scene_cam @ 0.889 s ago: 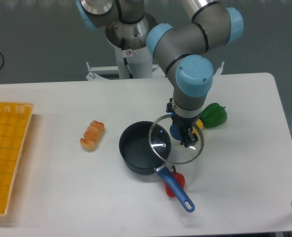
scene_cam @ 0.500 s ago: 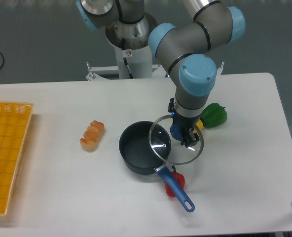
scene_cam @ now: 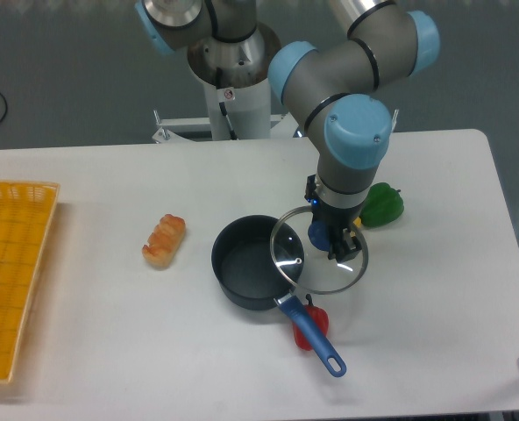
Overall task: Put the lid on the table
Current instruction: 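Carry the glass lid by its knob away from the saucepan, then lower the glass lid flat onto the table beside the saucepan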
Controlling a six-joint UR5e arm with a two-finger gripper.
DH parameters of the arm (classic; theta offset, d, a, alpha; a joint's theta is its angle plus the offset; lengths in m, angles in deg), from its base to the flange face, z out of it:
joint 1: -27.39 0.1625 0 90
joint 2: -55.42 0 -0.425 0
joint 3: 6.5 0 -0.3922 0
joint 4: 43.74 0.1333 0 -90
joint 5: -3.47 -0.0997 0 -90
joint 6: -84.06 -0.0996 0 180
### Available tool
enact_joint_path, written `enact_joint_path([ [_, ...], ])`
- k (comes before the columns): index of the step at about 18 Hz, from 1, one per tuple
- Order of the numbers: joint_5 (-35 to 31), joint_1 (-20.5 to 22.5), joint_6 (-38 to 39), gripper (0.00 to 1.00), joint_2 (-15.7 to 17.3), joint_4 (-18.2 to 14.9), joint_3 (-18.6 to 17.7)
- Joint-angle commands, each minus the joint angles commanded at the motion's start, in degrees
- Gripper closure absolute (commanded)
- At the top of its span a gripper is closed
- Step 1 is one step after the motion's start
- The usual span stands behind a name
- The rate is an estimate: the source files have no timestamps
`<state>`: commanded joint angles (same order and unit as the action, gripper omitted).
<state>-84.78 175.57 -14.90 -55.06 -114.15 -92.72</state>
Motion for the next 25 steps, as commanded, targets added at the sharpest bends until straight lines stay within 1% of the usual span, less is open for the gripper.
enact_joint_path([
  [2,-0.1,0.9,-0.2,0.4,-0.4,0.4,0.2],
  [4,-0.1,0.9,-0.1,0.4,-0.8,0.5,0.2],
  [7,-0.7,1.0,-0.1,0.4,-2.2,3.3,0.3],
  [15,-4.9,1.8,0.0,0.4,-5.6,7.2,1.1],
  [22,-5.9,1.8,0.0,0.4,-7.5,8.6,1.1],
  [25,-6.2,1.8,0.0,0.4,-8.9,9.5,1.0],
])
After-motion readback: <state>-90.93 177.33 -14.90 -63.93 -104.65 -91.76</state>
